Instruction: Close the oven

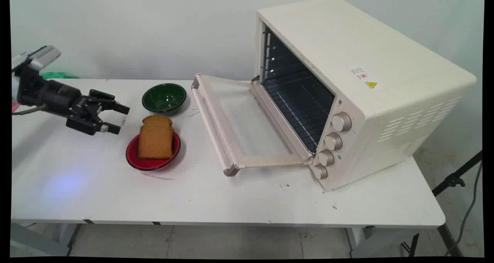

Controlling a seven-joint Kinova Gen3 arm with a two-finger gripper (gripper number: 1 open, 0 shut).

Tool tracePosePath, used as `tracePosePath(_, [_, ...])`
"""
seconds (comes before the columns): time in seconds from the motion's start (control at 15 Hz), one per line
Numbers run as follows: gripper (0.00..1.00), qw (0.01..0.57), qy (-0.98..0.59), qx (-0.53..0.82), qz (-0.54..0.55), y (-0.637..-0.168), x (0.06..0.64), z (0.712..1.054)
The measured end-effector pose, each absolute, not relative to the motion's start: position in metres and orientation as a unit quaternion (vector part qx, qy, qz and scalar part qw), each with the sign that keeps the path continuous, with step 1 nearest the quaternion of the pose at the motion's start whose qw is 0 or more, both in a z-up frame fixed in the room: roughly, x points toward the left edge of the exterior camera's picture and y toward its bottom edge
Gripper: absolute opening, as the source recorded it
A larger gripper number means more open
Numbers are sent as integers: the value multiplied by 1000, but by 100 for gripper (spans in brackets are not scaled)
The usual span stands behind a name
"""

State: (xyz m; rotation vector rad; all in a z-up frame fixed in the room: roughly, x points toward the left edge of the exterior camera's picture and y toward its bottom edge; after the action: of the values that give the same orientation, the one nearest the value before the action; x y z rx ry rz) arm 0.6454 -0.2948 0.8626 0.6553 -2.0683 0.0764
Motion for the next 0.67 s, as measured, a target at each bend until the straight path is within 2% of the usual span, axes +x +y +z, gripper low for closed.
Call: tracePosePath(0.67, [100,424,-856,287,75,-321,595,895])
